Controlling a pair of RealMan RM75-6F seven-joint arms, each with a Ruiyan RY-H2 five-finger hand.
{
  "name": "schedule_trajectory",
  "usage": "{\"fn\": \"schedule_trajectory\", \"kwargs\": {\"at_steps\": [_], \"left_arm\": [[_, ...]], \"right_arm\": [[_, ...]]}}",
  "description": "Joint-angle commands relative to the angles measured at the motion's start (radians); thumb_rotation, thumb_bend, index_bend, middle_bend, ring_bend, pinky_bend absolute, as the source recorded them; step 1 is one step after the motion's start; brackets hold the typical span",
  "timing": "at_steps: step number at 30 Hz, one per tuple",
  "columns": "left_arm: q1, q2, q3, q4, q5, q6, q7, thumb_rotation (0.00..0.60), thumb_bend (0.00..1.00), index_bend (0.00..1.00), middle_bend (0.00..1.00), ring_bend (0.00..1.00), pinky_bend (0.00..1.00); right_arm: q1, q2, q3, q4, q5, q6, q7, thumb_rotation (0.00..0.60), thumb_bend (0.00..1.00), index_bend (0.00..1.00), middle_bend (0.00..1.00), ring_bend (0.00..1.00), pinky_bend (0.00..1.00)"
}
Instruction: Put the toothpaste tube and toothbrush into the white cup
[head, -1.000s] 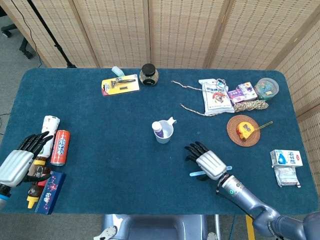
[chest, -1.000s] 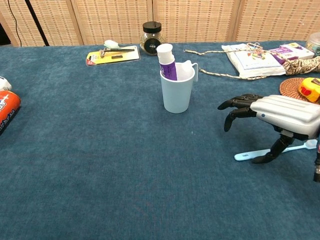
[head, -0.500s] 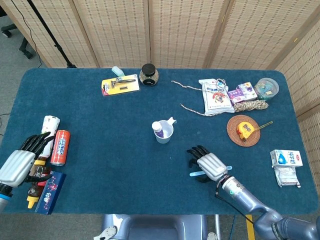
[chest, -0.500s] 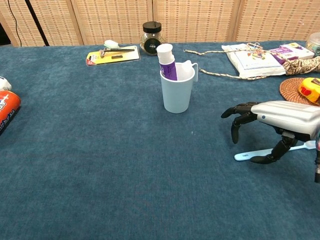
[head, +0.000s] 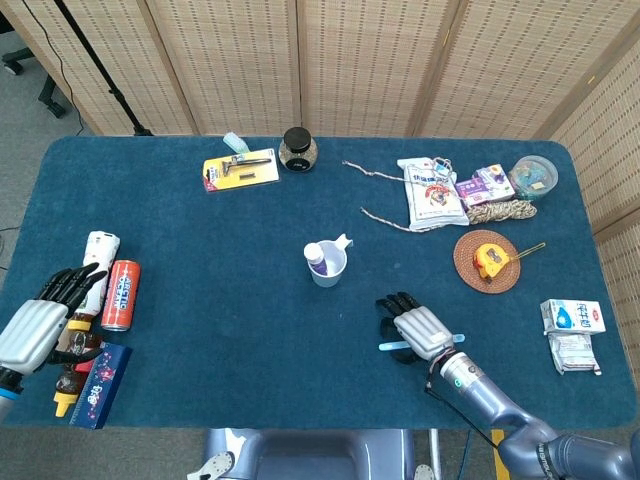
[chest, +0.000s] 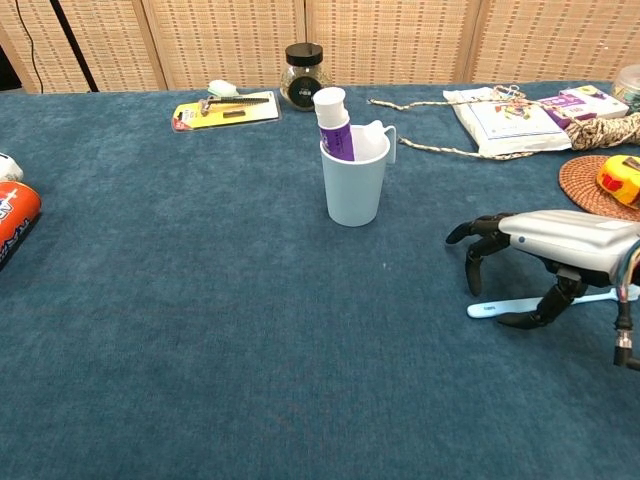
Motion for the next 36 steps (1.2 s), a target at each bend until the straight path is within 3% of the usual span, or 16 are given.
{"fn": "schedule_trajectory", "kwargs": {"at_steps": [1, 36], "left_arm": [[0.0, -0.001, 0.001, -0.002, 0.0, -0.001, 0.006, 0.6, 0.09, 0.0, 0.0, 0.0, 0.0], [-0.005, -0.008, -0.001, -0.01, -0.011, -0.015, 0.033, 0.6, 0.09, 0.0, 0.0, 0.0, 0.0]], "right_arm": [[-0.002, -0.002, -0.002, 0.002, -0.004, 0.005, 0.003, 0.6, 0.34, 0.45, 0.11, 0.0, 0.0], [-0.018, -0.021, -0.015, 0.055, -0.023, 0.019, 0.059, 0.6, 0.42, 0.56, 0.12, 0.0, 0.0]]}}
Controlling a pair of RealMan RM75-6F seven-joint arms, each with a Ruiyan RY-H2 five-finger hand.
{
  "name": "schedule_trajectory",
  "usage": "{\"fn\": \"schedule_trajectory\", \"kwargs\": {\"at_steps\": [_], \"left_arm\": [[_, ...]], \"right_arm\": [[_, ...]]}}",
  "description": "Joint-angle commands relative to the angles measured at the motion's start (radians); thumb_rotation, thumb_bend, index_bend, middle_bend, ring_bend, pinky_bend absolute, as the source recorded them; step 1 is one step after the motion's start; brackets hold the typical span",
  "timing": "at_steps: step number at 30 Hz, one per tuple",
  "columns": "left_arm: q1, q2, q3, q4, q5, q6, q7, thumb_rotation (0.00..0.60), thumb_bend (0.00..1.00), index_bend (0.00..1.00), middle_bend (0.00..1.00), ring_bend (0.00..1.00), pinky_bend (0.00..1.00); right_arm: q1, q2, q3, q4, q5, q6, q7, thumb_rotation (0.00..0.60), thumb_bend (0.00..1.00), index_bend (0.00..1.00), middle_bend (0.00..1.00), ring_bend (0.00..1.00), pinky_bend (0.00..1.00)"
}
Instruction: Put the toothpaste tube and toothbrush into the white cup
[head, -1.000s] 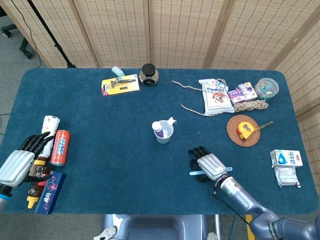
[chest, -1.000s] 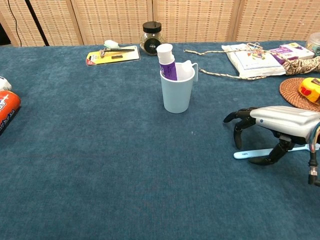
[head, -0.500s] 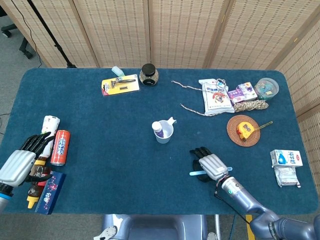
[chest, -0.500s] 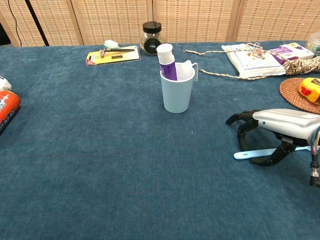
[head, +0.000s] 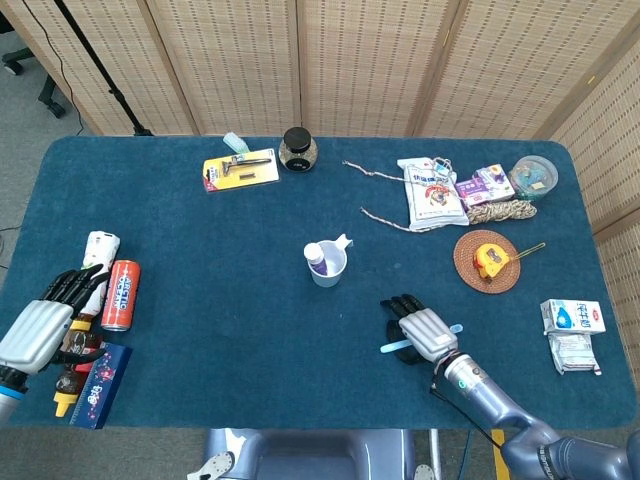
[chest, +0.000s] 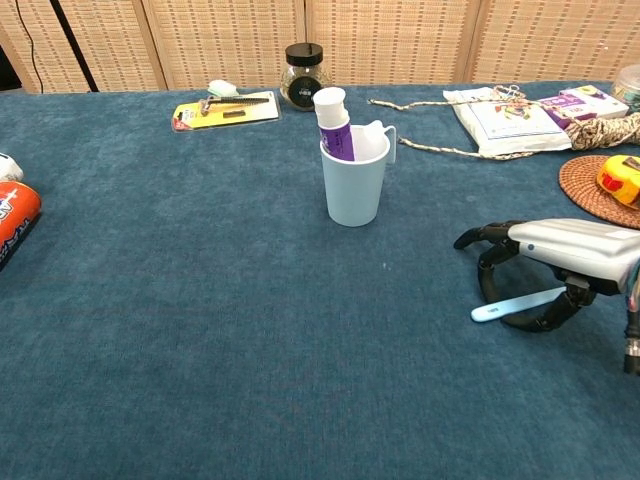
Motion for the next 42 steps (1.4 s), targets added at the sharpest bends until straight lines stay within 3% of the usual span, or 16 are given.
{"fn": "schedule_trajectory", "kwargs": {"at_steps": [1, 11, 21, 26, 29, 42], "left_arm": [[0.0, 0.0, 0.0, 0.0, 0.0, 0.0, 0.001, 0.6, 0.09, 0.0, 0.0, 0.0, 0.0], [0.0, 0.001, 0.001, -0.001, 0.002, 0.001, 0.0, 0.6, 0.09, 0.0, 0.0, 0.0, 0.0], [0.002, 0.003, 0.004, -0.001, 0.009, 0.004, -0.006, 0.6, 0.09, 0.0, 0.0, 0.0, 0.0], [0.002, 0.005, 0.005, -0.001, 0.012, 0.006, -0.011, 0.6, 0.09, 0.0, 0.0, 0.0, 0.0], [0.003, 0.007, 0.007, 0.0, 0.017, 0.01, -0.019, 0.6, 0.09, 0.0, 0.0, 0.0, 0.0], [0.002, 0.011, 0.008, 0.006, 0.022, 0.012, -0.037, 0.6, 0.09, 0.0, 0.0, 0.0, 0.0]], "right_arm": [[-0.002, 0.001, 0.0, -0.001, -0.004, 0.006, 0.003, 0.6, 0.42, 0.56, 0.12, 0.0, 0.0], [-0.018, 0.038, 0.001, -0.049, -0.023, 0.052, 0.024, 0.6, 0.42, 0.57, 0.12, 0.0, 0.0], [-0.031, 0.126, 0.039, -0.179, -0.001, 0.096, 0.075, 0.6, 0.42, 0.57, 0.12, 0.0, 0.0], [-0.028, 0.191, 0.093, -0.278, 0.033, 0.12, 0.113, 0.6, 0.42, 0.57, 0.12, 0.0, 0.0], [-0.011, 0.233, 0.155, -0.341, 0.085, 0.118, 0.124, 0.6, 0.42, 0.57, 0.12, 0.0, 0.0], [0.056, 0.28, 0.315, -0.44, 0.276, 0.085, 0.096, 0.6, 0.44, 0.58, 0.12, 0.0, 0.0]]}}
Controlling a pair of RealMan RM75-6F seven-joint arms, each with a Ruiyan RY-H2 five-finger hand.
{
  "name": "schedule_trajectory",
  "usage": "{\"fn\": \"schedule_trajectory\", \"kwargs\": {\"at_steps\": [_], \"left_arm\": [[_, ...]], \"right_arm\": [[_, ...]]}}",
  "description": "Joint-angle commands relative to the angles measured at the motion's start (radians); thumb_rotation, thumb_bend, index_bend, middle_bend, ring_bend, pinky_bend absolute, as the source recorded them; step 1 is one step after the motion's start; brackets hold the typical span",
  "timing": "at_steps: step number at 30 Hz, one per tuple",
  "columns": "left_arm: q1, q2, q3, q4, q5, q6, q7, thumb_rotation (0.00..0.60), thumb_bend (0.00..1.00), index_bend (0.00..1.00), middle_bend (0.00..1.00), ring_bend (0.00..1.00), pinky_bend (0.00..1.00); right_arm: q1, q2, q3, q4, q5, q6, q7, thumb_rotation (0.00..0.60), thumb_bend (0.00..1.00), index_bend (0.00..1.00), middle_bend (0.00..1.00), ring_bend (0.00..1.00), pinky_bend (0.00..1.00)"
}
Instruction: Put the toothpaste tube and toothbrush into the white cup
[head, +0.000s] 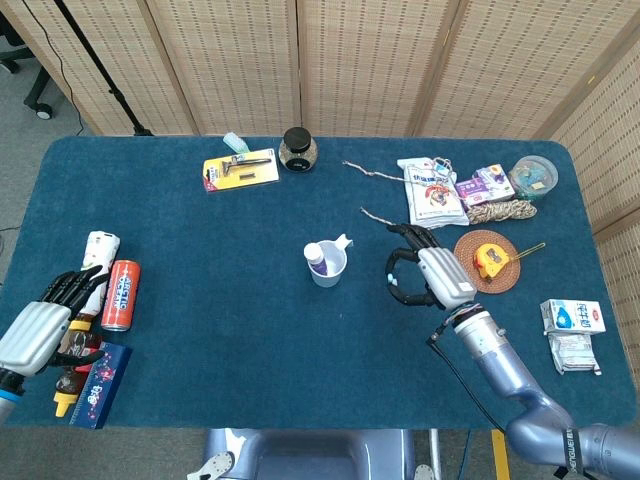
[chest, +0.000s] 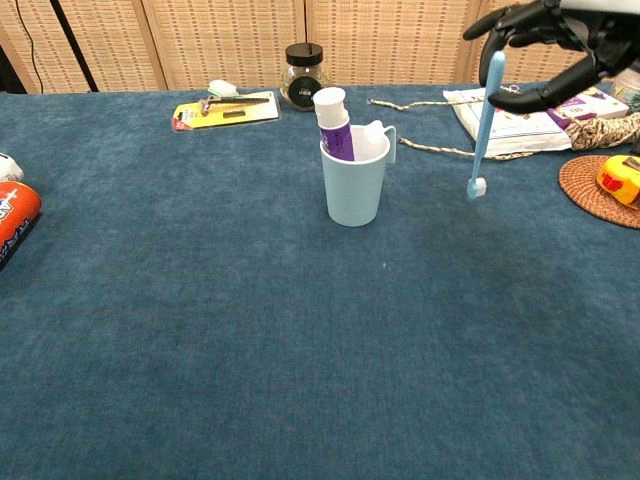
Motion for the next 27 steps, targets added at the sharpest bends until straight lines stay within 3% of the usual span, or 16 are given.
{"fn": "schedule_trajectory", "kwargs": {"at_steps": [1, 16, 27], "left_arm": [[-0.001, 0.001, 0.0, 0.001, 0.0, 0.0, -0.004, 0.6, 0.09, 0.0, 0.0, 0.0, 0.0], [-0.002, 0.007, 0.004, 0.007, 0.013, 0.004, -0.028, 0.6, 0.09, 0.0, 0.0, 0.0, 0.0], [-0.016, 0.014, 0.01, 0.017, 0.025, -0.013, -0.065, 0.6, 0.09, 0.0, 0.0, 0.0, 0.0]], "right_arm": [[0.019, 0.016, 0.032, -0.026, 0.042, -0.009, -0.012, 0.6, 0.44, 0.58, 0.12, 0.0, 0.0], [0.085, 0.071, 0.145, -0.134, 0.23, -0.011, -0.099, 0.6, 0.46, 0.58, 0.12, 0.0, 0.0], [0.191, 0.045, 0.197, -0.196, 0.426, 0.015, -0.238, 0.6, 0.46, 0.58, 0.12, 0.0, 0.0]]}}
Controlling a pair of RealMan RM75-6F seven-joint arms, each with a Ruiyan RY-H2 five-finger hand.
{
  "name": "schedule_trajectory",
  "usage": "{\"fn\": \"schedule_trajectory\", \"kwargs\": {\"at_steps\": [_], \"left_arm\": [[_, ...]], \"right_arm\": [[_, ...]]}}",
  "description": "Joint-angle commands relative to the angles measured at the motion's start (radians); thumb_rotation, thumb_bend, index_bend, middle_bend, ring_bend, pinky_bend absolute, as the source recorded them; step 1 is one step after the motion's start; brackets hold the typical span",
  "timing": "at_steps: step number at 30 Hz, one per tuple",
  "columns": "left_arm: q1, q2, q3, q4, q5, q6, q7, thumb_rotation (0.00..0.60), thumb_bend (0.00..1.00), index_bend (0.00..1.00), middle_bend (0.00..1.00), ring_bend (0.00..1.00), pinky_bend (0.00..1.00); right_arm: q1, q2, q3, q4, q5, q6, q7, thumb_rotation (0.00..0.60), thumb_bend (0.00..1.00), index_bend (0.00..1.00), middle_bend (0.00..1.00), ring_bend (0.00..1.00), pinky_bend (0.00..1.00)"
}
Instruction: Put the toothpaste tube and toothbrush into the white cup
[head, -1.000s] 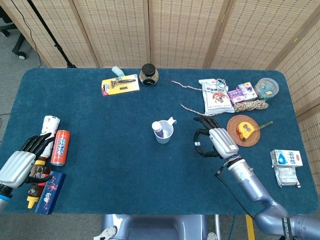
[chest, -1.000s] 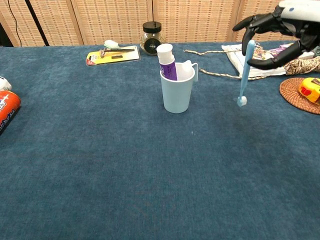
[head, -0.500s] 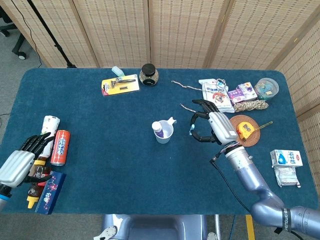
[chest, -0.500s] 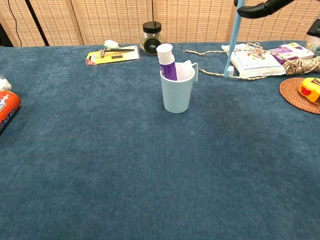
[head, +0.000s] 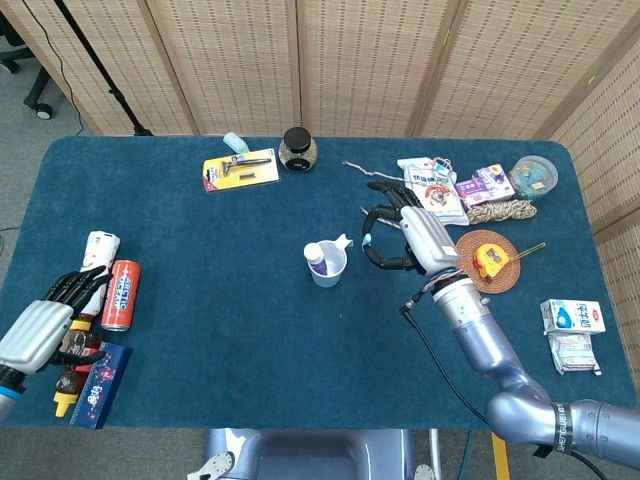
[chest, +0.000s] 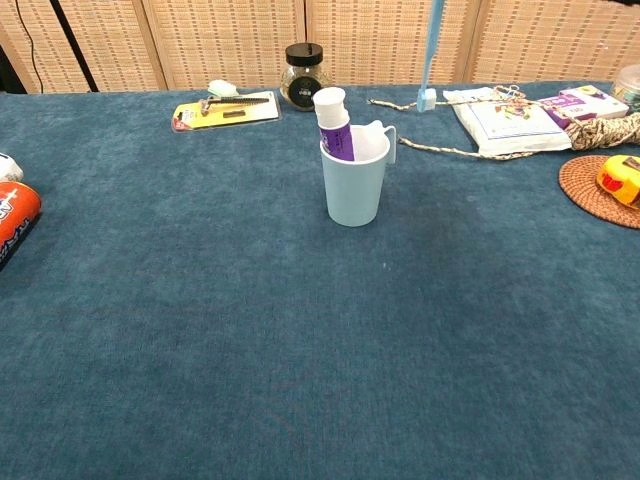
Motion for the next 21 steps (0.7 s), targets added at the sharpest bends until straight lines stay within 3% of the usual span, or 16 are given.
{"fn": "schedule_trajectory", "kwargs": {"at_steps": [1, 21], "left_arm": [[0.003, 0.005, 0.004, 0.006, 0.011, 0.011, -0.018, 0.6, 0.09, 0.0, 0.0, 0.0, 0.0], [0.019, 0.01, 0.011, 0.03, 0.05, 0.073, -0.068, 0.6, 0.09, 0.0, 0.0, 0.0, 0.0]], "right_arm": [[0.042, -0.023, 0.018, -0.015, 0.062, 0.019, -0.045, 0.6, 0.46, 0.58, 0.12, 0.0, 0.0], [0.108, -0.122, -0.001, 0.053, 0.159, 0.057, -0.102, 0.6, 0.47, 0.58, 0.12, 0.0, 0.0]]}}
